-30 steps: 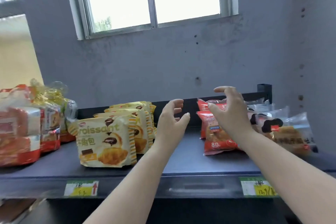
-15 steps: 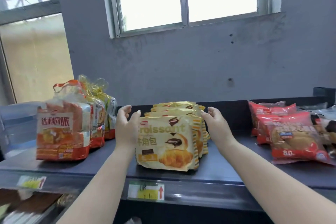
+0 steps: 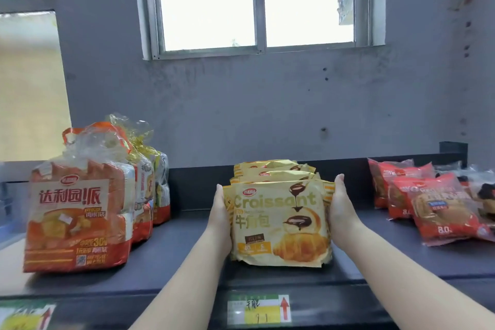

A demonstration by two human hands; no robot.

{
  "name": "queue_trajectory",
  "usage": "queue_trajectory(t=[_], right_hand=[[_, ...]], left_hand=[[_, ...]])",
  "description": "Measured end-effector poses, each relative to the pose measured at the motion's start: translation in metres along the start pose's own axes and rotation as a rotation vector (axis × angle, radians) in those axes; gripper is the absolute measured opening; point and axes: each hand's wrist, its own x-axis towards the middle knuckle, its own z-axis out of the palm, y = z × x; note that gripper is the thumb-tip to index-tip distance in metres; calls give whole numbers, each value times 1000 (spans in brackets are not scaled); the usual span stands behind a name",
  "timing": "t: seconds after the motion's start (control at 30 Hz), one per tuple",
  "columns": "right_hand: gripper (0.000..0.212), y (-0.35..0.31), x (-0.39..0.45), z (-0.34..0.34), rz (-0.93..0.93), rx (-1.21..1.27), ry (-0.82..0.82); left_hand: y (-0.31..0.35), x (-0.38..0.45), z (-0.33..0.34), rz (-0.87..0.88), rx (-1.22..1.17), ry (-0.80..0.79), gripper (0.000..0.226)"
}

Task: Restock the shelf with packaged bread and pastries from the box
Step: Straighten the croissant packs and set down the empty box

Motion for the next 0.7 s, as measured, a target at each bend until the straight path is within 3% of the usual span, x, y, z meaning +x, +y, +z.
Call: queue_trajectory(t=[0.07, 0.37, 0.53, 0.7], right_hand=[[86, 2, 4, 2, 24, 40, 16], [83, 6, 0, 6, -37, -142, 18], [77, -16, 15, -9, -86, -208, 125], [77, -27, 46, -12, -12, -172, 116]], left_hand=[[-4, 2, 0, -9, 28, -45, 73], [-2, 4, -13, 32, 98, -63, 67], [22, 23, -30, 141, 207, 91, 71], [29, 57, -39, 67, 153, 188, 78]])
